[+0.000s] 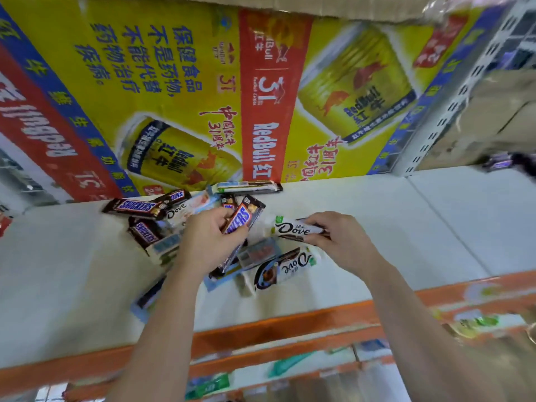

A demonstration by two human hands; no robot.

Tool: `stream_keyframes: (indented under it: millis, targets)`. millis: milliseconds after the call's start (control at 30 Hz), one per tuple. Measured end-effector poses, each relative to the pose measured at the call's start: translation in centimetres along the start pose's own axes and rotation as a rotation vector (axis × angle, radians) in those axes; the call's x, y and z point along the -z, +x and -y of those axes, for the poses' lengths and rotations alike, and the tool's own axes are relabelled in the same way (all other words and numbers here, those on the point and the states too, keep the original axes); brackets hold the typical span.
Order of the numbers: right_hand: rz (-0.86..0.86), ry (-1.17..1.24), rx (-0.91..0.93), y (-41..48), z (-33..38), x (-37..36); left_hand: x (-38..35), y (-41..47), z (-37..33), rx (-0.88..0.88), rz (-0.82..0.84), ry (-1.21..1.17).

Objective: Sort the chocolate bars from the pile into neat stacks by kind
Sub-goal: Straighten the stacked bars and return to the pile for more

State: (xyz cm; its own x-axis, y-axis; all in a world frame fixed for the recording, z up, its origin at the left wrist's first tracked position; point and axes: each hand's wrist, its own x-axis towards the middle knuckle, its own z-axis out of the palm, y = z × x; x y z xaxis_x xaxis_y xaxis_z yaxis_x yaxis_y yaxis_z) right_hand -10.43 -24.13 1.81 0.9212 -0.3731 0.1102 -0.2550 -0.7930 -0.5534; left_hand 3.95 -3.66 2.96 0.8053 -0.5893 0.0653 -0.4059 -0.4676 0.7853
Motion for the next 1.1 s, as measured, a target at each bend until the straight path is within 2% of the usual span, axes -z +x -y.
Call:
stream_keyframes:
  millis: [100, 433, 600, 867, 1100]
  targets:
    - [-0.087, 0.011, -0.057, -2.8, -3.6, 2.6, -3.5, 0.3, -2.7, -0.079, 0.067, 0.032]
    - [-0.255, -0.072, -0.225, -12.1, -18.4, 13.5, -20.2, 0.2, -14.9, -0.288, 0.112, 0.157]
    - [-0.318, -0.092, -0.300, -15.4, -24.5, 19.1, -27.5, 0.3, -20.7, -0.255, 0.121, 0.141]
    - [-0.394, -0.078, -0.416, -19.6, -34.3, 26.0, -39.1, 2.4, -29.7, -0.408, 0.213, 0.161]
    - [-0.414, -0.134, -0.470, -20.0, -45.3, 33.7, -50.6, 6.5, -36.9, -0.389, 0.285, 0.039]
